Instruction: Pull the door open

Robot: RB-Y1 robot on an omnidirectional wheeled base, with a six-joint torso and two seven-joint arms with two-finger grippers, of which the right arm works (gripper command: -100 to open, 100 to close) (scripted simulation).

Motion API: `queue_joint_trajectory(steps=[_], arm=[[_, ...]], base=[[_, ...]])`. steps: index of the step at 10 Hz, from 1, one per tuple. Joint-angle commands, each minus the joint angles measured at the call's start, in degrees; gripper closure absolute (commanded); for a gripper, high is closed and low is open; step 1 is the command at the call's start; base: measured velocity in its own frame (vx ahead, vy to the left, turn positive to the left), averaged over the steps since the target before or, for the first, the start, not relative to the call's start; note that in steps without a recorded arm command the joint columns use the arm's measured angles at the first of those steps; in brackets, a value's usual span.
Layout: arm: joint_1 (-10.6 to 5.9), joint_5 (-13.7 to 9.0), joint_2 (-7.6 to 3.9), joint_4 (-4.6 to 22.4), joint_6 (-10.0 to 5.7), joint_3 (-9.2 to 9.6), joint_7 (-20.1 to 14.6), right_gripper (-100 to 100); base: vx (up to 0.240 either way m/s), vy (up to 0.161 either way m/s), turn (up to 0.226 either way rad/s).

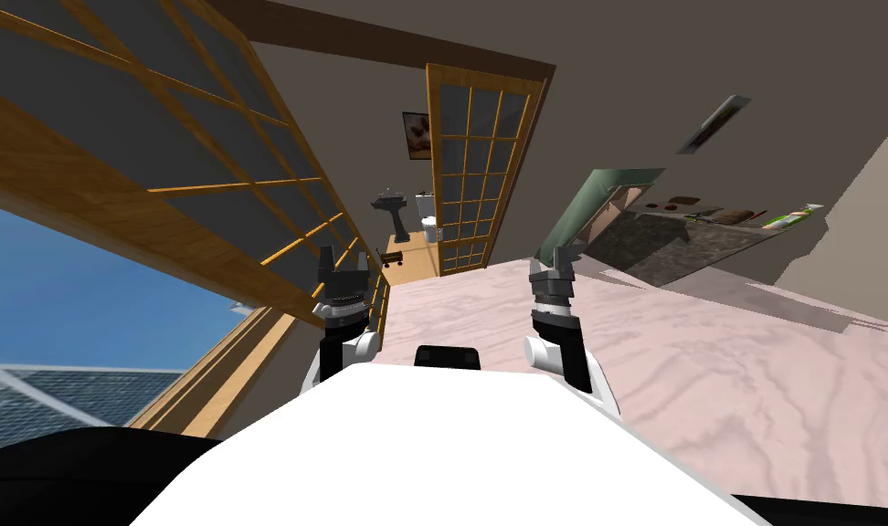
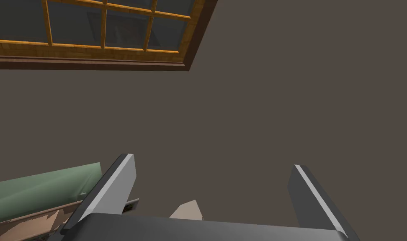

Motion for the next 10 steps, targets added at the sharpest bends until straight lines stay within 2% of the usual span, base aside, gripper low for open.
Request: queue_joint_trajectory(steps=[1,10], arm=[[0.06,0.59,-0.59,1.78,-1.17,-0.56,1.62,-100],[0.35,3.58,-2.55,10.76,-7.07,-3.41,9.79,-100]], base=[[0.131,0.027,0.047],[0.166,0.047,0.058]])
